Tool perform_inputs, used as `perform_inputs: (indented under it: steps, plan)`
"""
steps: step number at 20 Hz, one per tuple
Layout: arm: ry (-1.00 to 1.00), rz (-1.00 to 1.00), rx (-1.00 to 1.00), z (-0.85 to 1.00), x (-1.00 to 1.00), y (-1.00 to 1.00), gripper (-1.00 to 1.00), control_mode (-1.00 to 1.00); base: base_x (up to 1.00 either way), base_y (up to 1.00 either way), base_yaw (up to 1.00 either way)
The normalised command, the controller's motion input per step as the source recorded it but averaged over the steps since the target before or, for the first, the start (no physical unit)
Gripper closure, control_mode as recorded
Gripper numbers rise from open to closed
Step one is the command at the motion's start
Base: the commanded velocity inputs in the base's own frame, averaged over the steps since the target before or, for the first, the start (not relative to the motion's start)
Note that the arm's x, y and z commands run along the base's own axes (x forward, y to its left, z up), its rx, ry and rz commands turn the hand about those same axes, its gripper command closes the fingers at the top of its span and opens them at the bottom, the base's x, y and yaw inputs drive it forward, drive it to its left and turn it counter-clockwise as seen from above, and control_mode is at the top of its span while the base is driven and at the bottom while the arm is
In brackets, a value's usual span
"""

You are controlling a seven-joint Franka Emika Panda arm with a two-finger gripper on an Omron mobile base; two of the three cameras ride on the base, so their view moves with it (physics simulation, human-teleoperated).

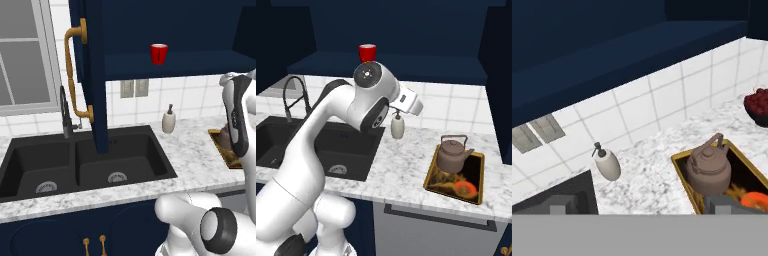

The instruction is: Pick the kettle from the counter and place it on the tray. Then pick the mug from the cabinet and place it on the tray. Then close the cabinet doors.

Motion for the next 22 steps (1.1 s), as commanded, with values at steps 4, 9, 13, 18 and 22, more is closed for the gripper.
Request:
perform_inputs:
  steps: [4, 9, 13, 18, 22]
  plan:
    - [0.0, 0.02, 0.0, 0.98, 0.0, 0.89, -1.0, -1.0, 0.0, 0.0, 0.0]
    - [0.05, 0.0, -0.06, 0.4, 0.21, 1.0, -1.0, -1.0, 0.0, 0.0, 0.0]
    - [0.1, 0.01, -0.08, 0.0, 0.28, 0.53, -1.0, -1.0, 0.0, 0.0, 0.0]
    - [0.01, 0.02, -0.01, 0.0, 0.24, 0.49, -1.0, -1.0, 0.0, 0.0, 0.0]
    - [-0.04, 0.0, 0.0, -0.02, 0.45, 0.88, -1.0, -1.0, 0.0, 0.0, 0.0]
